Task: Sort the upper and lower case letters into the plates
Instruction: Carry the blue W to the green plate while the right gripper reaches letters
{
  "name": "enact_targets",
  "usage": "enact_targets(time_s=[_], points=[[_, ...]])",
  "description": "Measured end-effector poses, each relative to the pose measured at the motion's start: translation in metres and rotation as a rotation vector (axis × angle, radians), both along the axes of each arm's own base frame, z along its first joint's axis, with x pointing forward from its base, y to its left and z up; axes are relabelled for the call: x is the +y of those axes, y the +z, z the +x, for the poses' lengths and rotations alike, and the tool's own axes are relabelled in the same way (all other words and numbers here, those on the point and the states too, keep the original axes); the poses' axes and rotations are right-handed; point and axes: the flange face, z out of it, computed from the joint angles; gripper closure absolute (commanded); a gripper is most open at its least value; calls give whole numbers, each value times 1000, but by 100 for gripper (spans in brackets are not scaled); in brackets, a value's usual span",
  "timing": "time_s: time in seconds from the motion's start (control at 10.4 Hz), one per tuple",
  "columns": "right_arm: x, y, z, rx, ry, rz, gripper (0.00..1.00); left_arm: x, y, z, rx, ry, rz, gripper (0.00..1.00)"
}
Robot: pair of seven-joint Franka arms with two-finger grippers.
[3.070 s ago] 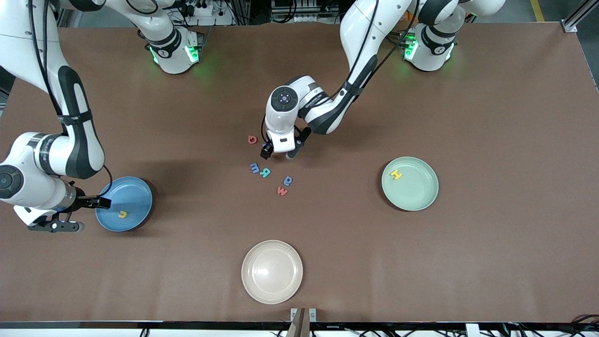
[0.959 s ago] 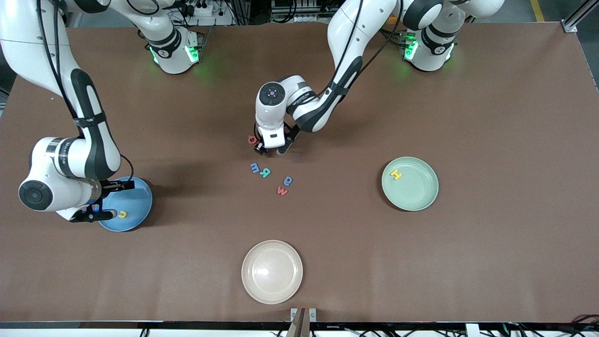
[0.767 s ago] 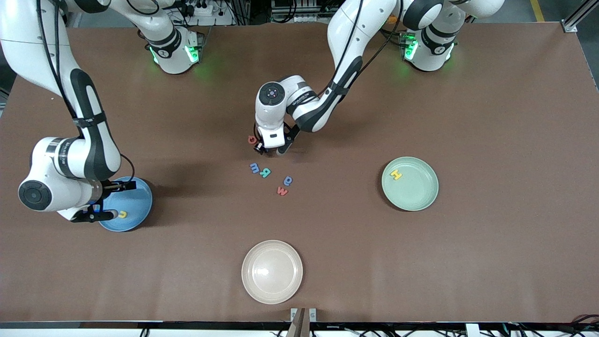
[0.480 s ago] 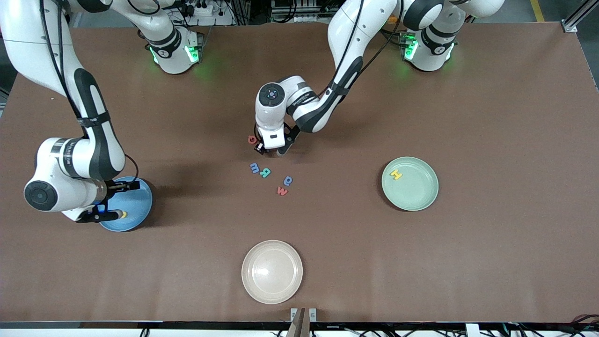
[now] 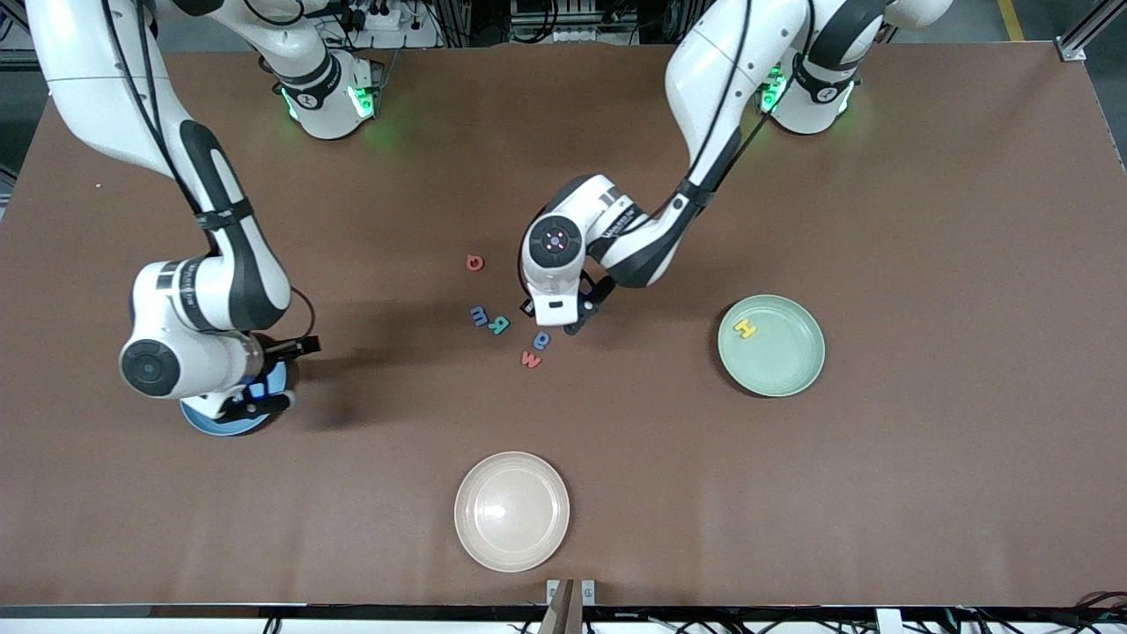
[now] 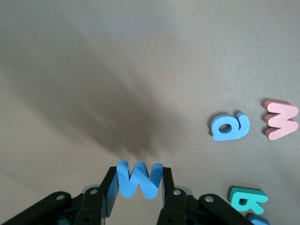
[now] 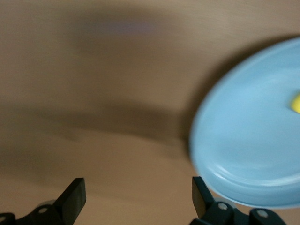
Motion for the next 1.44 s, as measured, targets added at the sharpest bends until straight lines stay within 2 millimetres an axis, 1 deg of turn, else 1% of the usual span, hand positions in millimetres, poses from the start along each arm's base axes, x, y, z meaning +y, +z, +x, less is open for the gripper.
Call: enact_targets(time_s=[0.1,0.19,0.38,0.48,0.58,0.67,0.77,0.86,0.96,1.06,1.15,1.25,1.34,1.44], points=[[28,-2,-4,-12,37,21,0,14,10,9,26,-85,-7,80],[64,-5,-11,-34,76,32,0,31,21,19,54,-162,-17,79],[138,-10,-36,-60,117,21,0,74,41,40,129,-305,-28,79],[171,-9,-50,-71,129,13,0,100,46,49,173,-382,-40,78],[195,-9,-61,-90,138,12,0,131,43,58,211,-464,-58,78],[205,-11,-71,-117,150,25,0,170,35,67,242,-542,-91,78],[211,-16,-83,-147,161,44,0,212,27,77,264,-610,-127,78],[219,-21,-100,-178,180,67,0,251,21,86,274,-677,-152,78],[235,-26,-118,-206,208,96,0,276,18,90,281,-744,-157,70],[250,-29,-133,-221,222,113,0,283,14,88,291,-804,-143,60],[263,-30,-144,-227,219,117,0,278,11,84,298,-863,-137,60],[271,-32,-150,-233,216,119,0,274,10,80,303,-923,-147,62],[273,-34,-153,-242,208,122,0,276,8,81,303,-988,-159,65],[272,-39,-152,-255,199,128,0,285,7,85,301,-1052,-169,65]])
